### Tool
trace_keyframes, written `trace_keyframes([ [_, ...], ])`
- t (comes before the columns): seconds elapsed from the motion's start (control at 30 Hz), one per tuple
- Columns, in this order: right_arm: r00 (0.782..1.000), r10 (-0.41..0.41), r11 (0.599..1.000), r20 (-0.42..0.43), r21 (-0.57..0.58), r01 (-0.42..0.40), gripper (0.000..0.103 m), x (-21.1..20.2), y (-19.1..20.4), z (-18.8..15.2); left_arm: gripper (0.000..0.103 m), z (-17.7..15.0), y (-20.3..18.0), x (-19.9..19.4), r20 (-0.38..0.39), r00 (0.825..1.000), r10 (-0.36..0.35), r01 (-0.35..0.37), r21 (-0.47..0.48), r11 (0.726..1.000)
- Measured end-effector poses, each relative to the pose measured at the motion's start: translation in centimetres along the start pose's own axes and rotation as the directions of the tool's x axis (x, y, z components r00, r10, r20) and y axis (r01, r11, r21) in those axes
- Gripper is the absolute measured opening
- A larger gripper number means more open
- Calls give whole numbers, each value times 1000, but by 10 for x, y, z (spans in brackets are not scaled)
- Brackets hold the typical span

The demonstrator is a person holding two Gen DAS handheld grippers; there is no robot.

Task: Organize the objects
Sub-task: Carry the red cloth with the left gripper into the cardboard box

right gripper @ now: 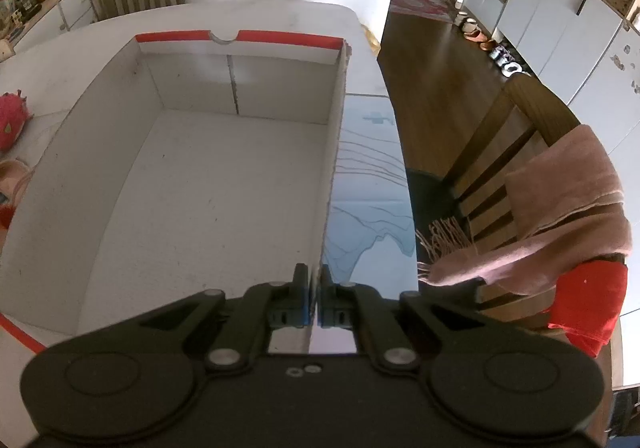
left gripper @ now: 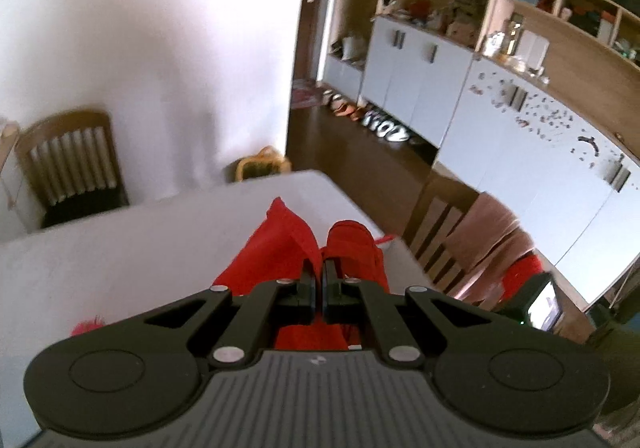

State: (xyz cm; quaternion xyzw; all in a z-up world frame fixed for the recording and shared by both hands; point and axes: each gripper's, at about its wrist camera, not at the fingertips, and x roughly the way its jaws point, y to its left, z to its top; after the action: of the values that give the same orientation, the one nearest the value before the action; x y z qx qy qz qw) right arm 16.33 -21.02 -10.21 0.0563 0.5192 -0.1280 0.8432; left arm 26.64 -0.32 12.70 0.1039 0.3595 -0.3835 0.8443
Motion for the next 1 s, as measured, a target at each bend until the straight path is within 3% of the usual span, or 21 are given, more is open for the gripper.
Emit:
trace_keyframes([
  [0.33,1000,2,1000,-3,-8,-2,2,0,0,0,2,61,-42,1,70,997,-43,36,93,995],
  [0.6,1000,11,1000,-7,-2,-11,3,0,-3,0,2,77,-61,13,72,993,-91,81,134,988],
  [0.7,1000,16,1000,-10,0,-16,3,0,-3,0,2,66,-64,32,-3,991,-131,130,137,982],
  [0.8,1000,20,1000,-12,1,-20,3,0,-3,-1,2,46,-68,62,-110,986,-126,142,150,978],
  [1.0,999,28,1000,-18,1,-28,3,-1,-5,0,2,10,-71,114,-296,946,-132,182,149,972],
])
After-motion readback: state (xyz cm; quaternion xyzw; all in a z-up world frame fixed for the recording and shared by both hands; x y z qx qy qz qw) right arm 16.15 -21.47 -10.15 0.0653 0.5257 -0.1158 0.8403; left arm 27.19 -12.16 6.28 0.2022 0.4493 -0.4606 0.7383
